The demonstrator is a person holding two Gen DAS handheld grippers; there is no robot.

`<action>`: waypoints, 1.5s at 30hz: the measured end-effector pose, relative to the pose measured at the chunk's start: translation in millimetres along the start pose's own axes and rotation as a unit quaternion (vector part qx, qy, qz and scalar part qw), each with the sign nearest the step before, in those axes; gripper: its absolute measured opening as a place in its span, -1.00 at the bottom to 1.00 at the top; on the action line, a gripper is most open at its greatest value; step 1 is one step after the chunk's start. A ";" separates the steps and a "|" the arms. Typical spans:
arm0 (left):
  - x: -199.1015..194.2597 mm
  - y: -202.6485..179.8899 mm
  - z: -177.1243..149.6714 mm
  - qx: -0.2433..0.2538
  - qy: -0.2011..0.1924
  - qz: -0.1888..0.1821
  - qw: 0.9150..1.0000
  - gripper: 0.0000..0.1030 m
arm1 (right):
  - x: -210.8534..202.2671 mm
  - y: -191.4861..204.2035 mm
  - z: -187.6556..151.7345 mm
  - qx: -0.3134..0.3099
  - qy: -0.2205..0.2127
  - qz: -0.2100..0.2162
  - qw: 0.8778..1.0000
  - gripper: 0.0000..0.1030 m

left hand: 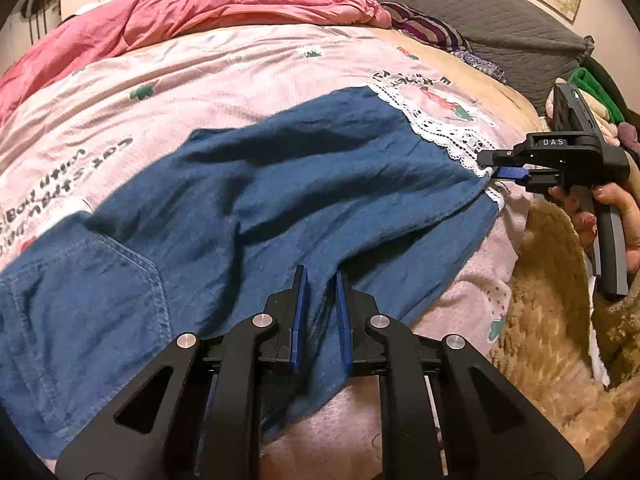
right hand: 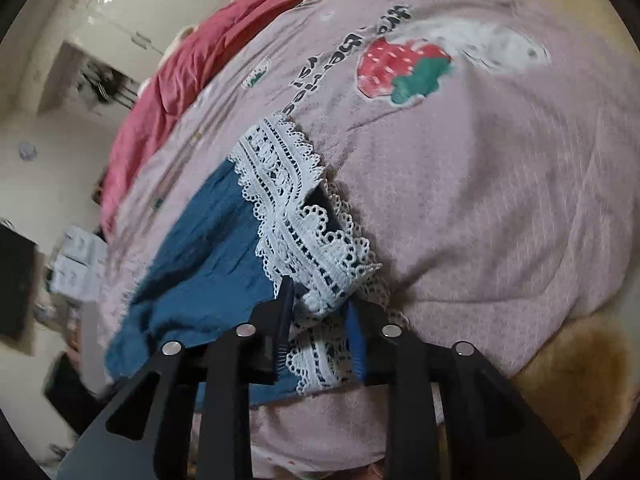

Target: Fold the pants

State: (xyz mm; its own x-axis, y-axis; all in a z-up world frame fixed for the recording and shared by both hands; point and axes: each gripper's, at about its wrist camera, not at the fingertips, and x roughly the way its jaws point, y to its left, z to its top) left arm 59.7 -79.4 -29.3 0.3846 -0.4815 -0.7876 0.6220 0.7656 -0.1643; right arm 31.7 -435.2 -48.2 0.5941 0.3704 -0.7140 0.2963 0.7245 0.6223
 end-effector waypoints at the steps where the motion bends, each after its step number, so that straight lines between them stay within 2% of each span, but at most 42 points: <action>1: -0.2 -2.2 -0.8 0.004 -0.001 -0.003 1.000 -0.72 | -3.8 -2.0 -0.1 -0.001 -0.006 -0.001 1.000 -0.37; 2: -1.8 -5.4 -1.3 0.008 -0.005 -0.001 1.000 -0.52 | -5.9 -1.9 0.5 -0.003 -0.011 -0.005 1.000 -0.34; 4: -1.6 -7.4 -2.0 0.017 -0.006 0.005 1.000 -0.23 | -10.7 -4.2 1.2 -0.004 -0.016 -0.003 1.000 -0.34; 11: 9.7 -20.4 8.3 0.062 -0.001 0.039 0.997 -0.22 | -4.7 -11.1 6.4 -0.001 -0.011 0.008 1.000 -0.34; 12: 14.8 -22.6 9.6 0.068 0.004 0.043 0.997 -0.25 | -2.7 -11.2 7.4 -0.002 -0.011 0.009 1.000 -0.36; 13: 18.5 -23.7 10.1 0.070 0.007 0.045 0.997 -0.53 | -0.9 -12.0 7.8 -0.005 -0.010 0.007 1.000 -0.40; 14: 24.9 -23.3 10.9 0.065 0.017 0.049 0.997 -0.94 | -0.5 -12.6 7.5 -0.006 -0.010 0.007 1.000 -0.43; 15: 28.1 -22.1 12.0 0.059 0.023 0.054 0.997 -1.00 | -0.2 -13.1 7.7 -0.009 -0.011 0.008 1.000 -0.56; 16: 28.9 -19.8 13.8 0.049 0.027 0.050 0.997 -1.00 | -1.0 -13.5 7.9 -0.014 -0.011 0.004 1.000 -0.65; 18: 16.4 -16.2 15.6 0.038 0.017 0.026 0.999 -1.00 | -5.2 -13.1 9.1 -0.016 -0.012 0.011 1.000 -0.70; 21: -13.3 -12.4 14.5 0.034 -0.014 -0.006 0.999 -1.00 | -23.8 -9.5 5.4 -0.019 -0.020 0.034 0.999 -0.70; 23: -29.8 -12.5 10.4 0.041 -0.023 -0.008 0.999 -1.00 | -30.4 -7.0 1.7 -0.025 -0.014 0.043 0.999 -0.70; 24: -33.4 -13.6 7.6 0.046 -0.022 -0.011 0.999 -1.00 | -31.9 -5.6 -0.6 -0.031 -0.008 0.038 0.999 -0.70; 27: -28.3 -18.3 -3.6 0.058 -0.007 -0.012 0.998 -0.96 | -24.7 -2.9 -9.5 -0.064 0.006 -0.014 0.998 -0.70; 32: -6.4 -18.1 -16.9 0.045 0.022 -0.002 0.999 -0.96 | -16.5 -8.0 -14.4 -0.068 0.015 -0.040 0.997 -0.70; 33: -2.8 -16.3 -19.2 0.037 0.025 -0.006 0.999 -0.96 | -16.4 -6.8 -15.1 -0.075 0.016 -0.045 0.996 -0.48; 34: 1.2 -14.7 -21.0 0.030 0.029 -0.009 0.999 -0.96 | -17.9 -6.6 -15.8 -0.079 0.013 -0.066 0.995 -0.01; 36: 3.8 -12.2 -25.1 0.019 0.024 -0.010 0.999 -0.96 | -23.9 -6.6 -16.1 -0.085 0.000 -0.097 0.992 0.03; 39: 0.0 -7.9 -26.2 -0.007 0.013 -0.024 1.000 -0.90 | -46.4 -3.2 -17.0 -0.094 -0.035 -0.104 0.990 0.04; 42: -1.0 -6.9 -27.6 -0.020 0.009 -0.035 0.999 -0.67 | -59.9 26.0 -20.9 -0.145 -0.055 -0.068 0.986 0.04; 45: -4.2 -9.9 -30.2 -0.025 0.006 -0.035 0.999 -0.56 | -44.4 51.3 -25.1 -0.181 -0.036 -0.026 0.982 0.04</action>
State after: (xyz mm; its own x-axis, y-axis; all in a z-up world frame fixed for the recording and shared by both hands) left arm 31.3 -72.0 -42.3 0.3328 -0.5293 -0.7804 0.6115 0.7512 -0.2487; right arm 1.7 -399.9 7.3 0.6399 0.2946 -0.7098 0.0499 0.9057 0.4209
